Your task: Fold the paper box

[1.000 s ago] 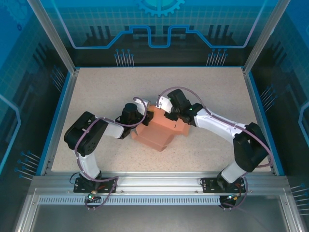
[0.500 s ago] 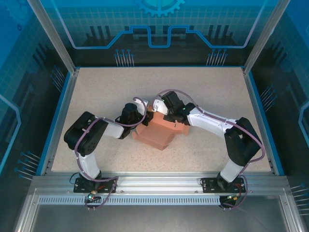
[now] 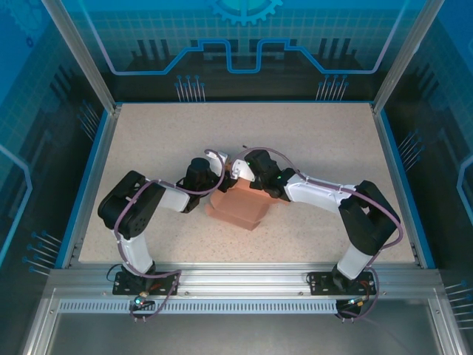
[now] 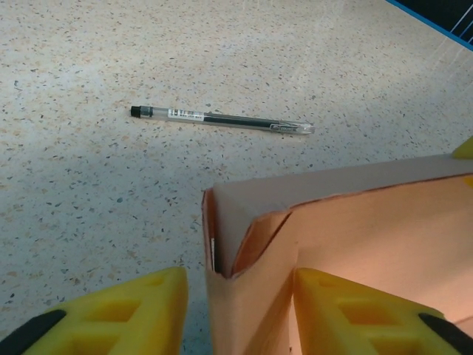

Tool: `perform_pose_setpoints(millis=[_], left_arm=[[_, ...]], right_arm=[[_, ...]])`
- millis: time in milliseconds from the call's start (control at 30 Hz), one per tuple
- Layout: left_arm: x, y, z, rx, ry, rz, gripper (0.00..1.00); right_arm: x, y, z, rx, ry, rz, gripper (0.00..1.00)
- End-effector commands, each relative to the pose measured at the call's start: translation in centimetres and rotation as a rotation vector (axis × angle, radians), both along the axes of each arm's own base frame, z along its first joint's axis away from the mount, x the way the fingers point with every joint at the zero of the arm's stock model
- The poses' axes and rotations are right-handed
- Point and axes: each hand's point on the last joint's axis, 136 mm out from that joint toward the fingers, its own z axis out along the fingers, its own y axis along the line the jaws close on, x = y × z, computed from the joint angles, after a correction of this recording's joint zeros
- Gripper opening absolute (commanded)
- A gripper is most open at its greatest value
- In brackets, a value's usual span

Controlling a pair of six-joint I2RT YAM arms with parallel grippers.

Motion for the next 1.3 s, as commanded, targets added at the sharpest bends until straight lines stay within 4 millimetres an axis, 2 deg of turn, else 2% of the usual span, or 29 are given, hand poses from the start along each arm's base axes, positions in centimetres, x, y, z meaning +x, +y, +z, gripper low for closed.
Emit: perform_pose_setpoints(millis=[0, 233, 367, 767, 1267], left_arm=[[-0.4, 0.2, 0.2, 0.015, -0.009, -0.010, 0.50], [-2.0, 0.8, -1.5, 0.034, 0.046, -0.016, 0.59], [-2.8, 1.0, -2.0, 0.043, 0.074, -0.028, 0.60], [-2.1, 1.9, -0.6, -0.035, 0.060, -0.033, 0.54], [-1.2, 1.0, -0.5, -0.045, 0.045, -0.069, 0.38]], right_arm=[[0.3, 0.1, 1.9, 0.017, -0.061, 0.001, 0.00], [0.4, -0.2, 2.6, 0.033, -0.070, -0.002, 0.00], [0.4, -0.4, 2.7, 0.032, -0.072, 0.002, 0.00], [0.1, -0.8, 1.7, -0.016, -0.074, 0.027, 0.00], [-0.2, -0.3, 0.3, -0.145, -0.146, 0.073, 0.00]])
